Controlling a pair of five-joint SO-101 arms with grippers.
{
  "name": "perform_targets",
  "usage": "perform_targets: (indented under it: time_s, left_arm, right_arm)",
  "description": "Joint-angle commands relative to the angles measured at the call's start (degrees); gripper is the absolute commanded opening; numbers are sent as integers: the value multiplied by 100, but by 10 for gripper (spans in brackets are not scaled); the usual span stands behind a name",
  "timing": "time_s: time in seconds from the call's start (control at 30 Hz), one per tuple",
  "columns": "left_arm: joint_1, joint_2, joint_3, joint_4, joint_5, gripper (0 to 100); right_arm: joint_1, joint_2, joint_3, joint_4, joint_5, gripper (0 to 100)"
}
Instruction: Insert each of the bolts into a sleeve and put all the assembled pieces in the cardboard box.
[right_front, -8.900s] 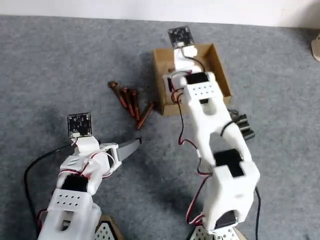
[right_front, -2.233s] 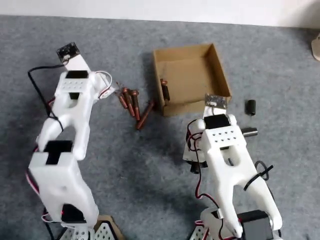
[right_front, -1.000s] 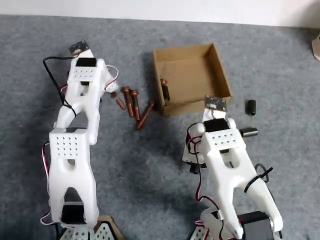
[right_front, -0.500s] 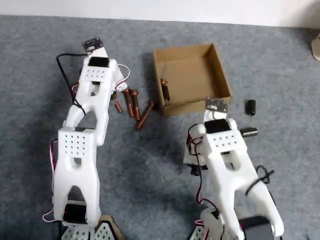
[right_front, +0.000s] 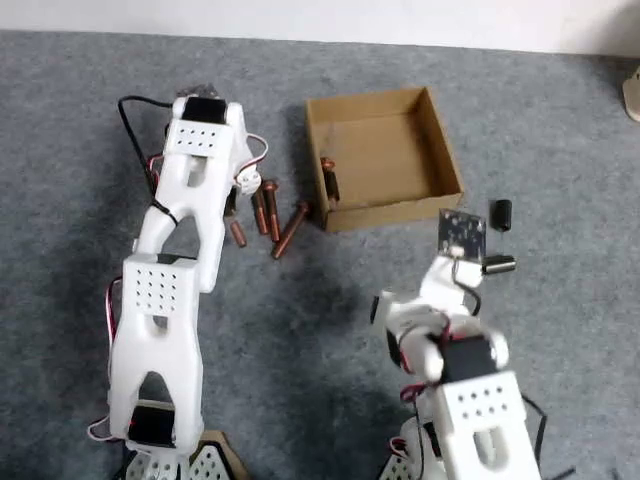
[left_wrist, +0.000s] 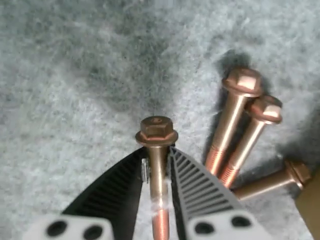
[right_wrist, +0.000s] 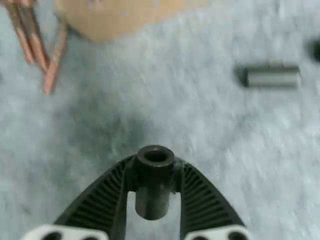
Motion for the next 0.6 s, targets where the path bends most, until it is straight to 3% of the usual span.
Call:
perform_targets:
  time_s: [0.0,0.3,0.4,0.57]
  left_arm:
    - [189,-558,-347,149,-273,5]
    - [488,-1842,242,149,-580,5]
    - [681,-2360,558,141,-651,5]
    - [1033,-3029,884,114,-1002,5]
  right_arm:
    - [-40,-936,813,-1385,18,4]
    - [-796,-3556,3073,-2782,62,4]
    - [-787,-3468,3424,-2712,105,4]
    - [-760,-3160,3257,-2686,1618,4]
